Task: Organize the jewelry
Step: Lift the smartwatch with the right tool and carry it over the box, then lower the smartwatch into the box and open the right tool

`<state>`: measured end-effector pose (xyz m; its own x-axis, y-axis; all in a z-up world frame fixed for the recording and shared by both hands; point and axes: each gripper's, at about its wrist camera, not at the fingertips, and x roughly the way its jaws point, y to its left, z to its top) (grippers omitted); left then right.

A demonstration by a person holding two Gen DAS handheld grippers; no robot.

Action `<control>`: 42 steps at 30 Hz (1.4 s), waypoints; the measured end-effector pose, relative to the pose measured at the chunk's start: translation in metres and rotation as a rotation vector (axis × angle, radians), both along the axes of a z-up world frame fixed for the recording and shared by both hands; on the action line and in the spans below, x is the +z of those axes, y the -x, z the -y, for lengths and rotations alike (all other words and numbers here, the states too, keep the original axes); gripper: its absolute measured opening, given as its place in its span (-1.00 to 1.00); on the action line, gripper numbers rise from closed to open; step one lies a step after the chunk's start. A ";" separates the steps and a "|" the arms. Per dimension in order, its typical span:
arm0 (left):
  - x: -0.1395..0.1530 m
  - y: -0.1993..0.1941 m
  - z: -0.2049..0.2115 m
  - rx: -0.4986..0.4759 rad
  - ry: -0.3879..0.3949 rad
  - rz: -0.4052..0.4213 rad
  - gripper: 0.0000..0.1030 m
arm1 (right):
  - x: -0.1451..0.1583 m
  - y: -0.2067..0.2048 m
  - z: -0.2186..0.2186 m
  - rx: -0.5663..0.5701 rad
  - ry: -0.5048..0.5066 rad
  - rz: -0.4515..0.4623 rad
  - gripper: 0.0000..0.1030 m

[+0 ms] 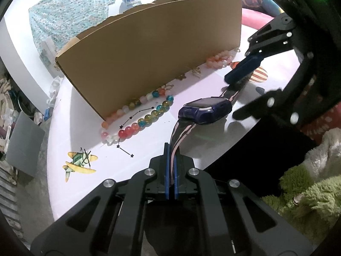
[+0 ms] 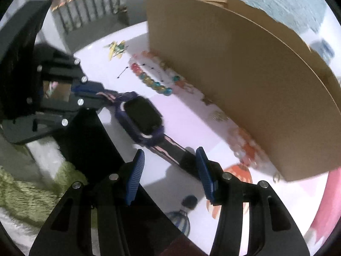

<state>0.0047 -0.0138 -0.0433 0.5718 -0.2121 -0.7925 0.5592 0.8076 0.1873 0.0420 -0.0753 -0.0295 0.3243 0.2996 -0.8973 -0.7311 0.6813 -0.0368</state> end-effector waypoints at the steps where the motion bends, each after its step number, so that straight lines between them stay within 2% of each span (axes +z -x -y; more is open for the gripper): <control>1: 0.000 -0.003 0.000 -0.001 0.003 0.002 -0.95 | 0.000 0.000 -0.003 0.008 0.002 0.007 -0.05; 5: -0.001 -0.007 0.000 -0.008 0.006 0.015 -0.95 | -0.002 0.009 -0.015 0.029 0.023 0.072 -0.14; 9: -0.001 -0.001 0.002 -0.017 -0.027 0.061 -0.95 | 0.002 0.016 -0.017 0.005 0.016 0.127 -0.62; 10: 0.000 0.000 0.003 -0.020 -0.039 0.078 -0.95 | 0.002 0.018 -0.018 0.001 0.027 0.147 -0.66; 17: 0.023 0.006 0.006 -0.035 -0.057 0.172 -0.95 | 0.019 0.036 -0.021 -0.029 0.078 0.339 -0.71; 20: 0.048 0.010 0.007 -0.046 -0.059 0.250 -0.95 | 0.043 0.039 -0.023 -0.046 0.078 0.433 -0.71; 25: 0.107 0.001 0.009 -0.078 -0.018 0.394 -0.95 | 0.105 0.029 -0.019 -0.072 0.046 0.605 -0.71; 30: 0.157 -0.042 0.015 -0.119 0.002 0.502 -0.96 | 0.156 -0.013 -0.010 -0.067 0.022 0.718 -0.71; 32: 0.165 -0.070 0.020 -0.125 -0.003 0.507 -0.95 | 0.163 -0.046 -0.010 -0.051 0.023 0.703 -0.71; 35: 0.161 -0.116 0.024 -0.126 -0.002 0.441 -0.95 | 0.158 -0.106 -0.006 -0.024 0.028 0.607 -0.71; 38: 0.144 -0.177 0.026 -0.116 -0.008 0.299 -0.95 | 0.138 -0.171 -0.008 0.013 0.048 0.450 -0.71; 42: 0.128 -0.228 0.026 -0.098 -0.041 0.168 -0.93 | 0.113 -0.228 -0.010 0.063 0.068 0.305 -0.71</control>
